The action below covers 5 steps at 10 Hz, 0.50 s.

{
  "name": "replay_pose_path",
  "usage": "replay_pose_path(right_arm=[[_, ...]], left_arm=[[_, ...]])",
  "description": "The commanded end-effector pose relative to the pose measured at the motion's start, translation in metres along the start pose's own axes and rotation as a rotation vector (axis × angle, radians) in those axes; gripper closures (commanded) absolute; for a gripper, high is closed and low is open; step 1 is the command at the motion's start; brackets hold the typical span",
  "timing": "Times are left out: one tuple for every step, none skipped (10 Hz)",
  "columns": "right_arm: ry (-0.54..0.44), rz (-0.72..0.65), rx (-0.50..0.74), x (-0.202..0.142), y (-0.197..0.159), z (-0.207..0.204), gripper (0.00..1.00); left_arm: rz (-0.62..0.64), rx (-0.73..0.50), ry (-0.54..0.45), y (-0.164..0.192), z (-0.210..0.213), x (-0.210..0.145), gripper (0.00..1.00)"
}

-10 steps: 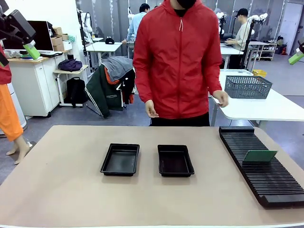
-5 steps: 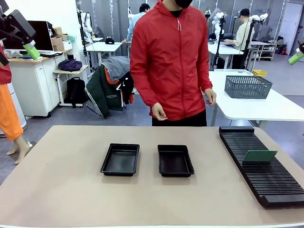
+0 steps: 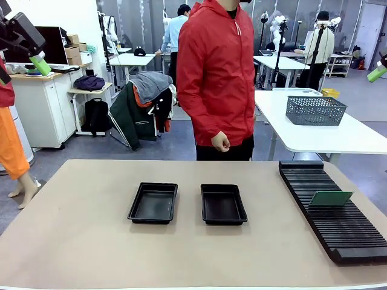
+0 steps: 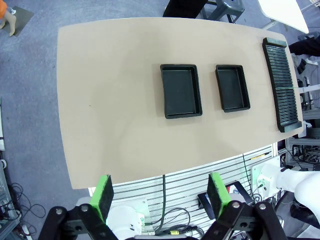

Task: Inspect and transfer BCBs to ESD trays.
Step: Pick up the Blank PCB from the PCB Rack and place it in the left ESD tray.

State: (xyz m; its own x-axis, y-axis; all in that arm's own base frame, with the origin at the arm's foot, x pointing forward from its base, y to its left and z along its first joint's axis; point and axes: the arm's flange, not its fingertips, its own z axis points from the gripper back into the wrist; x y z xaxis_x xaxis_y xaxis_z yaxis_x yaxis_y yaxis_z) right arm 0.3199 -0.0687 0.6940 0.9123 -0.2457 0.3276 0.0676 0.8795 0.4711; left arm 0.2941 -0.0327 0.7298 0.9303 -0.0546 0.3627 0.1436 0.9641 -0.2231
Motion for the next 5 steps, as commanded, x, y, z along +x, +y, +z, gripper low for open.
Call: replay_pose_path(right_arm=[[-0.002,0.163,-0.051,0.009,0.005,-0.003,0.0],[-0.001,0.281,-0.075,0.012,0.006,-0.007,0.0],[0.006,0.399,-0.091,0.015,0.005,-0.012,0.0],[0.024,0.519,-0.091,0.017,0.004,-0.018,0.0],[0.056,0.626,-0.097,0.018,0.002,-0.024,0.0]], left_arm=[[0.001,0.0,0.0,0.0,0.0,0.0,0.0],[0.001,0.0,0.0,0.0,0.0,0.0,0.0],[0.001,0.0,0.0,0.0,0.0,0.0,0.0],[0.001,0.0,0.0,0.0,0.0,0.0,0.0],[0.001,0.0,0.0,0.0,0.0,0.0,0.0]])
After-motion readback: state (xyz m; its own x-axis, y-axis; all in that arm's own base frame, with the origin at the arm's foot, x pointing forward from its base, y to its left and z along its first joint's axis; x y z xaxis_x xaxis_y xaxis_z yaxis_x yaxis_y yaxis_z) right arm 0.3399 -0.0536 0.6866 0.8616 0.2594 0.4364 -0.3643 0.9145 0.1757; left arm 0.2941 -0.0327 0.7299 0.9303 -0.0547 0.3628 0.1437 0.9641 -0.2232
